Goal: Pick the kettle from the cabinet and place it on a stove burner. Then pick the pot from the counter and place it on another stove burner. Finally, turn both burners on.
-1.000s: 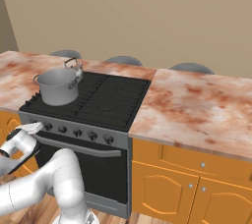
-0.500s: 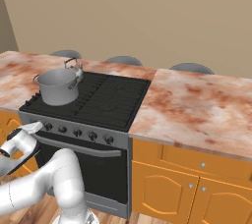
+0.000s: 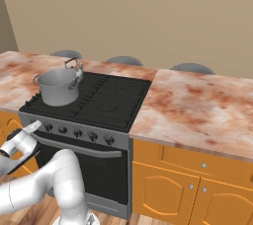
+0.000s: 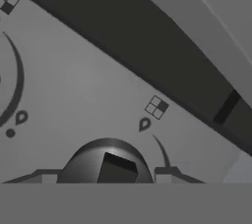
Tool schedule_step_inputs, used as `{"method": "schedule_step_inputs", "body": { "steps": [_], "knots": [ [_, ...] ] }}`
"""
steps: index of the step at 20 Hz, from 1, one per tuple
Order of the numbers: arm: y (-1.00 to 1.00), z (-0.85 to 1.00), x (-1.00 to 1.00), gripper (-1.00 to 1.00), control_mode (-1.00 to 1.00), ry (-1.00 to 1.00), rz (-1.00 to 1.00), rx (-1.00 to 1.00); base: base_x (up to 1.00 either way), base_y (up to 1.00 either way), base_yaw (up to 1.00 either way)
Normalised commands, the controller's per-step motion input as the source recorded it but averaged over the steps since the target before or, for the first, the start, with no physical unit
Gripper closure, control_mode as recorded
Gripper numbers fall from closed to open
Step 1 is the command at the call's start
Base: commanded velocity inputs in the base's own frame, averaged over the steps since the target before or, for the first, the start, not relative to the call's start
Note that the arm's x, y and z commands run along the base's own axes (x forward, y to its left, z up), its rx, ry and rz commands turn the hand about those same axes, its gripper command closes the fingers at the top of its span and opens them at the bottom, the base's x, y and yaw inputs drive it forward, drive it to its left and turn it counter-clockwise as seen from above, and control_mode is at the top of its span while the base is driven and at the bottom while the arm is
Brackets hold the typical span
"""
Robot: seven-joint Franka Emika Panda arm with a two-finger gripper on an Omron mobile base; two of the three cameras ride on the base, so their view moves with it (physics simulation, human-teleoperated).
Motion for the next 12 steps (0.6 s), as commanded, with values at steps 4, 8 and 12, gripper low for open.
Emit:
{"method": "schedule_step_inputs", "body": {
  "steps": [4,8,12],
  "knots": [
    [0.02,0.0,0.0,1.0,-1.0,0.0,0.0,-0.25,0.0,0.0,0.0],
    [0.04,0.0,-0.02,1.0,-1.0,0.0,0.0,-0.27,0.0,0.0,0.0],
    [0.05,0.0,-0.01,1.0,-1.0,0.0,0.0,-0.26,0.0,0.0,0.0]
  ]
}}
